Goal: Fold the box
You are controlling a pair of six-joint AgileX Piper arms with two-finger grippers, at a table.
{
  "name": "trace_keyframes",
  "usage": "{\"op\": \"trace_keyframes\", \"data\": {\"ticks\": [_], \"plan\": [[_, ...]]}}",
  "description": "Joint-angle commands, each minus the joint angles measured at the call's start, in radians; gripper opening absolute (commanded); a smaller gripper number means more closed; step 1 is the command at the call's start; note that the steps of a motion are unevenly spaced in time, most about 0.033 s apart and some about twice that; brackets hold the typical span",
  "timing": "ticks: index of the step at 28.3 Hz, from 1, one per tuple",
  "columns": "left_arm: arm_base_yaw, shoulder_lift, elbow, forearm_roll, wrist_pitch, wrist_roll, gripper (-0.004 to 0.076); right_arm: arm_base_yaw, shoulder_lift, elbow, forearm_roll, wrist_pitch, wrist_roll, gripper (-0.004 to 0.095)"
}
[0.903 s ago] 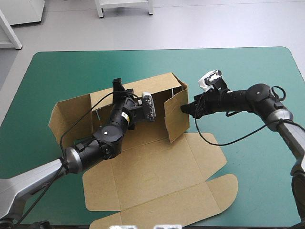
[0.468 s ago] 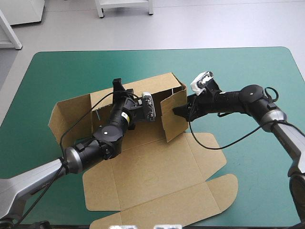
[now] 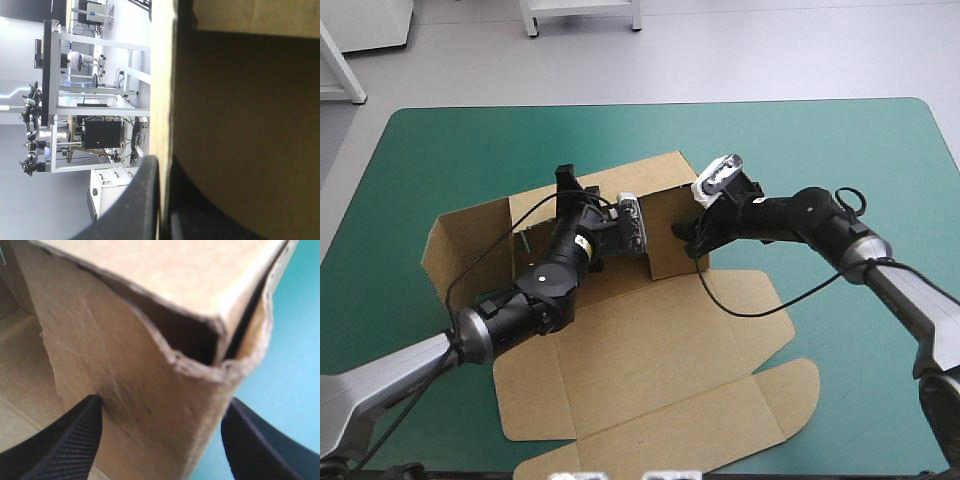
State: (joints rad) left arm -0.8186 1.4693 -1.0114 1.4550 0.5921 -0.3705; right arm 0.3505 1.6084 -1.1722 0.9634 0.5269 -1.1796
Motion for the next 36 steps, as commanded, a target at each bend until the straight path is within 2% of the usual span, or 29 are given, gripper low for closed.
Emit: {"op": "trace_keyframes", "data": {"ticks": [1,4,7,9,13,14,24,27,33,36], "plan": [[0.001,-0.035,-0.030,0.002,0.006,-0.029,-0.0009,0.035,-0.038,-0.024,0.017,-0.129,0.007,0.0588],[0.001,-0.035,-0.030,0.002,0.008,-0.029,-0.0009,0.053,-0.038,-0.024,0.017,-0.207,0.015,0.0546],[0.001,-0.035,-0.030,0.002,0.009,-0.039,-0.0009,0.057,-0.038,-0.024,0.017,-0.225,0.019,0.0451],[0.001,-0.035,-0.030,0.002,0.009,-0.041,-0.0008,0.057,-0.038,-0.024,0.017,-0.223,0.024,0.0340],[0.001,-0.035,-0.030,0.002,0.008,-0.041,-0.0008,0.057,-0.038,-0.024,0.015,-0.195,0.024,0.0028],[0.001,-0.035,-0.030,0.002,0.008,-0.041,-0.0009,0.057,-0.038,-0.024,0.015,-0.189,0.024,-0.0012],[0.001,-0.035,-0.030,0.001,0.001,-0.041,0.0003,0.057,-0.038,-0.024,0.015,-0.171,0.025,0.0001],[0.001,-0.035,-0.030,-0.007,-0.020,-0.041,0.0101,0.057,-0.038,-0.024,0.015,-0.171,0.038,0.0001],[-0.045,-0.035,-0.041,0.002,-0.027,-0.097,0.0426,0.057,-0.038,-0.024,0.015,-0.173,0.046,0.0001],[-0.086,-0.037,-0.047,0.003,0.000,-0.100,0.0442,0.057,-0.038,-0.024,0.015,-0.192,0.065,0.0001]]}}
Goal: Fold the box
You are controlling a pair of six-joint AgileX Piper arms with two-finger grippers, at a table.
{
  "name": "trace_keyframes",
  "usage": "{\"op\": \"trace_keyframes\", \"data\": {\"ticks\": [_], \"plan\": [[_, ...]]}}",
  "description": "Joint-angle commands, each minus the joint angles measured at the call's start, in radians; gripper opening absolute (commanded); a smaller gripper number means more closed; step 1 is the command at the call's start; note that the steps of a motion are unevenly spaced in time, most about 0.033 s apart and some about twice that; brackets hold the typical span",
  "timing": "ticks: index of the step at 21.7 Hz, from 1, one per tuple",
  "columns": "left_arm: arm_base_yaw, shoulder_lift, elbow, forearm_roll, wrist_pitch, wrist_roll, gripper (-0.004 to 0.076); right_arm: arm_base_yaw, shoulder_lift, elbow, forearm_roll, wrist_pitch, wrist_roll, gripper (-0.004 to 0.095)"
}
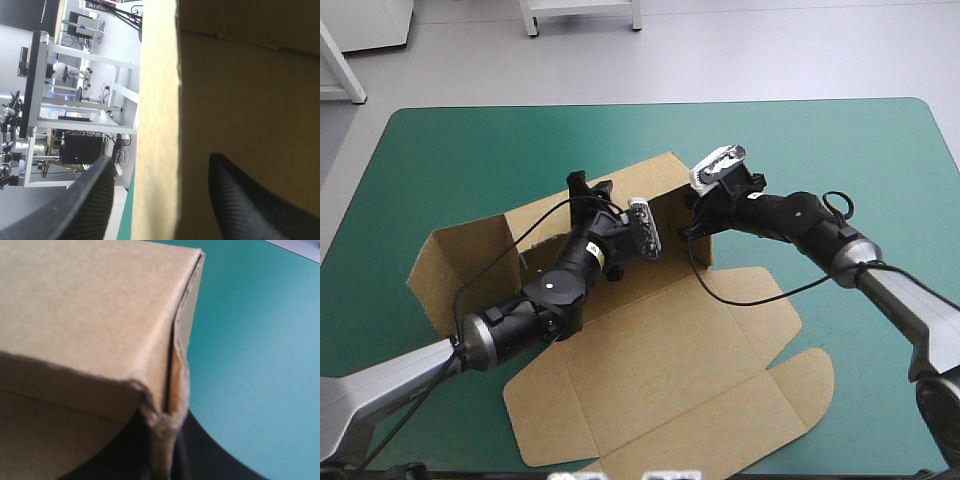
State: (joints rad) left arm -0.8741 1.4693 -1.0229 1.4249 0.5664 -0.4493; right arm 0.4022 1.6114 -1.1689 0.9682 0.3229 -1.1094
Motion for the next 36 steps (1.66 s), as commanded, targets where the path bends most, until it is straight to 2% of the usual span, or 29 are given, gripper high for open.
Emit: {"op": "trace_keyframes", "data": {"ticks": [1,8,10,11,12,13,14,15,17,19,27,30,31,36], "plan": [[-0.047,-0.037,-0.035,0.033,0.044,-0.021,0.0442,0.006,-0.041,-0.027,0.010,0.006,-0.001,0.0001],[-0.243,-0.076,-0.038,0.028,0.262,-0.081,0.0442,0.006,-0.041,-0.027,0.010,-0.013,0.030,0.0001],[-0.300,-0.079,-0.048,0.023,0.364,-0.116,0.0442,0.006,-0.041,-0.027,0.010,-0.013,0.048,0.0001],[-0.347,-0.079,-0.071,-0.032,0.453,-0.142,0.0435,0.006,-0.041,-0.027,0.010,-0.013,0.058,0.0001],[-0.382,-0.079,-0.110,-0.127,0.512,-0.142,0.0386,0.004,-0.041,-0.028,0.008,-0.013,0.069,0.0001],[-0.404,-0.079,-0.152,-0.206,0.542,-0.134,0.0274,0.004,-0.041,-0.029,-0.001,-0.013,0.088,0.0001],[-0.416,-0.083,-0.205,-0.307,0.555,-0.094,0.0109,0.004,-0.041,-0.033,-0.044,-0.013,0.134,0.0001],[-0.416,-0.090,-0.249,-0.403,0.559,-0.051,-0.0014,0.004,-0.041,-0.036,-0.096,-0.010,0.184,0.0001],[-0.407,-0.096,-0.357,-0.552,0.590,0.025,-0.0008,0.002,-0.045,-0.055,-0.294,0.003,0.367,0.0001],[-0.375,-0.096,-0.476,-0.639,0.665,0.075,-0.0008,-0.010,-0.045,-0.094,-0.437,0.053,0.536,0.0001],[-0.057,-0.096,-0.640,-0.881,0.707,0.203,-0.0008,-0.057,-0.059,-0.232,-0.591,0.333,0.807,0.0001],[0.158,-0.096,-0.693,-1.028,0.667,0.297,-0.0008,-0.069,-0.088,-0.285,-0.682,0.445,0.911,0.0001],[0.262,-0.096,-0.709,-1.089,0.638,0.321,-0.0008,-0.069,-0.096,-0.316,-0.719,0.515,0.943,0.0001],[0.636,-0.094,-0.720,-1.368,0.557,0.469,-0.0008,-0.086,-0.102,-0.451,-0.724,0.759,1.012,0.0000]]}}
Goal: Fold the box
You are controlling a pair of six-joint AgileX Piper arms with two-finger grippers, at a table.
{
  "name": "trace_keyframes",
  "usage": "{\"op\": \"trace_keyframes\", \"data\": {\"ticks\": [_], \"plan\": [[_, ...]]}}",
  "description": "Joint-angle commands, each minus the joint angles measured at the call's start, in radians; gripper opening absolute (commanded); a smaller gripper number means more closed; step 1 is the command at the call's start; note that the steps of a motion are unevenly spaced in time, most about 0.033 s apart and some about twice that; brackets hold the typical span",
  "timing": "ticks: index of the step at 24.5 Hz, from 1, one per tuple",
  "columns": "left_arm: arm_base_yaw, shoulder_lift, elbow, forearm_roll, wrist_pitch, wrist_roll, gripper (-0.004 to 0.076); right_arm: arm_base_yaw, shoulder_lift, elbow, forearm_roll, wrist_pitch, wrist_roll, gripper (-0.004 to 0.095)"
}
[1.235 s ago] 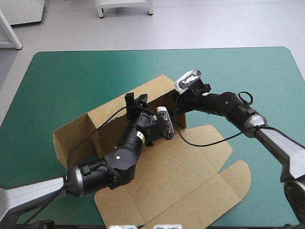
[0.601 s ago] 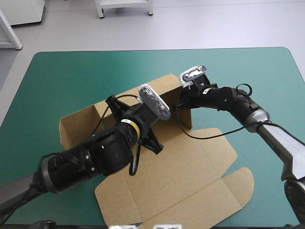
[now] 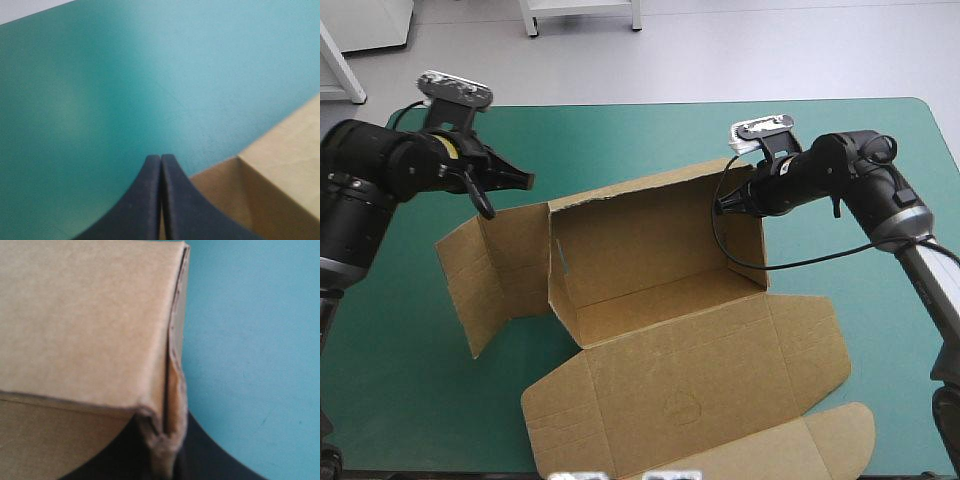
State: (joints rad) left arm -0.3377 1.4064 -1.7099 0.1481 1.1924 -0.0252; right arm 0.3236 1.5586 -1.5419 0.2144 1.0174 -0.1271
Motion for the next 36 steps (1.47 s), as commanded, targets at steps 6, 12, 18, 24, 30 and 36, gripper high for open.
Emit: {"op": "trace_keyframes", "data": {"ticks": [6,12,18,24,30,36], "plan": [[0.428,0.019,-0.032,-0.394,-0.058,0.201,-0.0008,-0.008,0.033,-0.166,0.053,0.228,0.061,0.0000],[0.450,0.048,-0.032,-0.446,-0.053,0.240,-0.0008,-0.008,0.225,-0.166,0.063,0.206,0.039,0.0000],[0.450,0.048,-0.032,-0.446,-0.052,0.248,-0.0008,-0.008,0.260,-0.169,0.112,0.072,-0.133,0.0032],[0.450,0.048,-0.032,-0.446,-0.048,0.254,-0.0008,-0.008,0.260,-0.251,0.093,0.069,-0.125,0.0400],[0.450,0.048,-0.032,-0.446,-0.044,0.257,-0.0008,-0.008,0.260,-0.362,-0.009,0.084,-0.058,0.0634],[0.450,0.048,-0.032,-0.442,-0.044,0.268,-0.0008,-0.008,0.260,-0.484,-0.023,0.230,-0.015,0.0635]]}}
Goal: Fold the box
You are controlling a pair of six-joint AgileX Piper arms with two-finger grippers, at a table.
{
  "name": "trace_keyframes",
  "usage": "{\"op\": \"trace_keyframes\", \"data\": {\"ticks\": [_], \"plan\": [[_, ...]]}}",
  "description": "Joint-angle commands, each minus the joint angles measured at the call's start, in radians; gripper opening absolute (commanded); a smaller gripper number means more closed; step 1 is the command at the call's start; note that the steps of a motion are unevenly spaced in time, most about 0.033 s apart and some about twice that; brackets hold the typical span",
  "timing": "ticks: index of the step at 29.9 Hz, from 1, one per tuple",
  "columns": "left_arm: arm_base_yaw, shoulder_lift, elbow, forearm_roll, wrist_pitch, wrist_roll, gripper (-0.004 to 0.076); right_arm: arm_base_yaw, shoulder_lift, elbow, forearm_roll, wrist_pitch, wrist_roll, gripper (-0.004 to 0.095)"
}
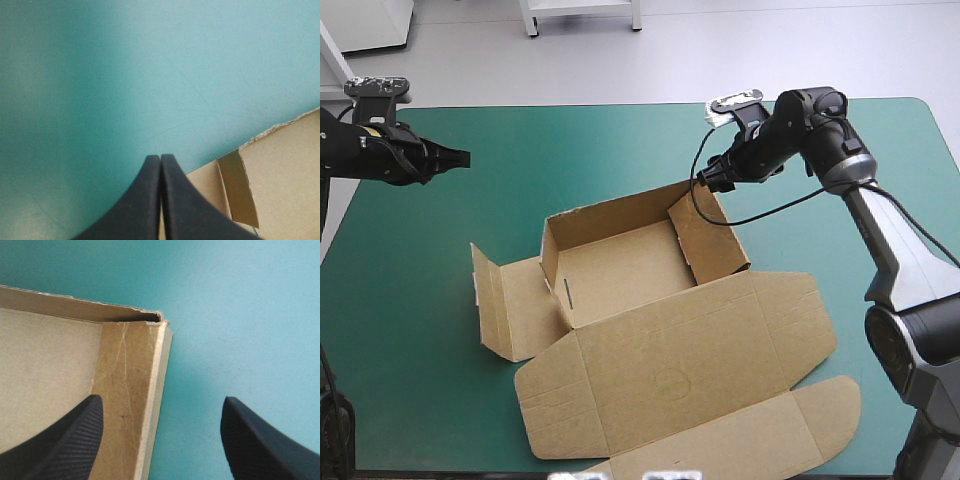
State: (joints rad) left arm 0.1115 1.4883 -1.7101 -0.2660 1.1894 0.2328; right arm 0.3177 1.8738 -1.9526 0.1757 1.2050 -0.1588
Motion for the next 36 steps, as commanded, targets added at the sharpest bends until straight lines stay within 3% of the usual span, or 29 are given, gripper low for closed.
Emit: {"op": "trace_keyframes", "data": {"ticks": [1,5,12,17,36], "plan": [[0.001,-0.033,-0.031,-0.028,-0.041,0.013,-0.0008,-0.002,-0.063,-0.076,0.032,0.043,0.021,0.0635],[0.001,-0.033,-0.031,-0.030,-0.039,0.017,-0.0008,0.022,-0.078,-0.072,0.033,0.043,0.025,0.0635],[0.001,-0.033,-0.031,-0.029,-0.033,0.019,-0.0009,0.121,-0.087,0.022,-0.141,0.043,0.091,0.0635],[0.001,-0.033,-0.031,-0.026,-0.033,0.019,-0.0008,0.129,-0.087,0.099,-0.176,0.043,0.141,0.0635],[0.001,-0.033,-0.031,-0.028,-0.033,0.019,-0.0008,0.129,-0.044,0.217,-0.165,0.034,0.145,0.0603]]}}
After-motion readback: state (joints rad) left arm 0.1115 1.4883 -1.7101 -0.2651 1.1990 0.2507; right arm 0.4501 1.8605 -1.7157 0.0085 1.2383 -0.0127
